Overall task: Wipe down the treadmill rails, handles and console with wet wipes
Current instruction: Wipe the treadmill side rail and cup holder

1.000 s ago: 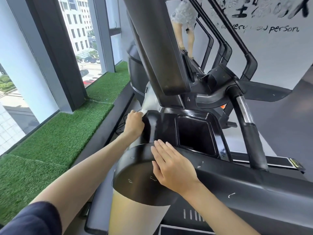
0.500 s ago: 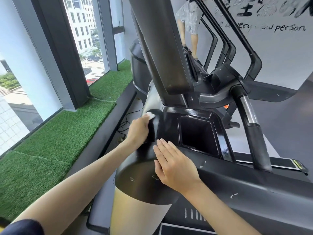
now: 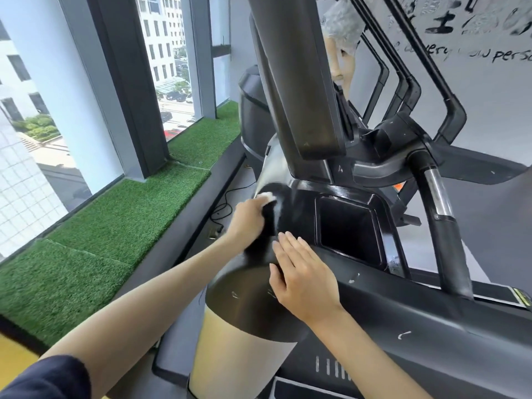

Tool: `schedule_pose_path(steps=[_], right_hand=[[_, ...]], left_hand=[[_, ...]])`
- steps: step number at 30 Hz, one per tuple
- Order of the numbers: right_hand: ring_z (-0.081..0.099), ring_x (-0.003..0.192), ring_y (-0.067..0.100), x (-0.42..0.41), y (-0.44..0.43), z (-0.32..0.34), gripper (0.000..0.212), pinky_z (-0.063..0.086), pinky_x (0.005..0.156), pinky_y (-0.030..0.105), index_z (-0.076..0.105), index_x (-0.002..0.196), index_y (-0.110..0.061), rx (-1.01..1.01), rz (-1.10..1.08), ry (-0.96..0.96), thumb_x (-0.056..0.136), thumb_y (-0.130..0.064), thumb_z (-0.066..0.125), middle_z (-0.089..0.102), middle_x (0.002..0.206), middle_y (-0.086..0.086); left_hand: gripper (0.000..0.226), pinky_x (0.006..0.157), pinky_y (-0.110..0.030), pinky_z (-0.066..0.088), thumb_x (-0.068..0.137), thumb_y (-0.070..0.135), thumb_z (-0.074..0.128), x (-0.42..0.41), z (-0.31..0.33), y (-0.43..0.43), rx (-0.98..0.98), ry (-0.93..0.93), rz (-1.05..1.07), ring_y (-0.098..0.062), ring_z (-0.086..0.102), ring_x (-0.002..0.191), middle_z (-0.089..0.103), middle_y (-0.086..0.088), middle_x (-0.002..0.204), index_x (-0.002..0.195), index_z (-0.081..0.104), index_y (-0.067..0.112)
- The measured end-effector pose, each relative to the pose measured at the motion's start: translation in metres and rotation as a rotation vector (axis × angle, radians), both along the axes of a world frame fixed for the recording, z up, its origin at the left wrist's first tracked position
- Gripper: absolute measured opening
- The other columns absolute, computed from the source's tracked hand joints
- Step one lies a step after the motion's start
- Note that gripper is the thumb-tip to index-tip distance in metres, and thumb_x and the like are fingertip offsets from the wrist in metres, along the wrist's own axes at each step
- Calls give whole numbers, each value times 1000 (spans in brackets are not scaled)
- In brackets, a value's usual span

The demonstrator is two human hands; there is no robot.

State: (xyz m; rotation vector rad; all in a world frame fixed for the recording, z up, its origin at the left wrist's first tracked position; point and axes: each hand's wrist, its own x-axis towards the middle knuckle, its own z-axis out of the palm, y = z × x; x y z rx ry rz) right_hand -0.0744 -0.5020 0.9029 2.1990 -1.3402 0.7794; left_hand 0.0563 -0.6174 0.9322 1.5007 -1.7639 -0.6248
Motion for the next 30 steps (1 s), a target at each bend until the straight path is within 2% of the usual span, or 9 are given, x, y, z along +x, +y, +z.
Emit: schedule_pose_path(steps=[3,6,9,13,16,21,23,27,30], right_hand=[[60,117,24,-2,-1,0,41,48,100,36,67,116,-1,-41,-1,1,91,-26,46,65,121,15],[61,116,26,-2,-1,-4,41,49,99,38,67,115,0,-80,2,10,92,-24,45,64,122,16],[61,115,26,-2,-3,-6,41,49,99,38,68,114,1,-109,5,12,92,-23,44,65,121,17],[62,114,26,-1,-4,-7,40,49,98,38,68,114,2,-118,-2,8,90,-24,47,65,121,17],[61,115,26,-1,-4,-6,40,49,99,37,68,114,1,-115,-3,9,89,-24,48,65,121,17],[61,116,25,-2,-3,-6,41,47,101,36,68,115,0,-105,-1,-2,89,-24,47,64,122,16],[61,116,25,-1,-3,-6,41,48,101,36,68,114,0,-101,-1,-3,89,-23,47,64,122,16],[62,114,24,-2,-2,-3,40,48,101,36,68,114,0,-93,7,-6,89,-24,48,66,119,15],[61,116,24,-2,-2,-2,39,47,102,36,68,115,0,-92,-1,4,89,-23,48,66,120,14]], left_hand=[[59,108,-14,21,87,-19,32,-16,11,4,-132,-31,-139,-21,37,137,46,-11,144,130,57,11],[49,103,-22,34,93,-6,34,5,-11,-23,85,44,1,-27,49,127,56,-12,135,130,58,15],[28,90,-25,42,98,9,43,32,-34,-31,298,214,98,-24,58,114,66,-5,110,105,69,18],[53,103,-15,27,88,-10,35,21,-25,-10,210,153,9,-17,43,132,54,-5,137,127,61,13],[47,107,-10,19,95,-10,35,0,-11,-2,76,95,-93,-19,36,138,46,-10,143,133,55,9],[47,109,-19,16,104,29,36,28,-23,-6,299,109,-40,-16,26,142,30,-3,154,148,33,13],[48,109,-19,15,103,38,33,34,-21,6,357,117,-66,-9,30,139,35,1,152,144,40,12],[40,106,-21,18,105,26,29,-1,-4,29,261,53,-310,-12,30,129,37,0,140,138,41,7],[43,117,-46,17,104,15,27,-10,-1,23,157,262,-248,-35,28,138,34,-26,146,138,38,-9]])
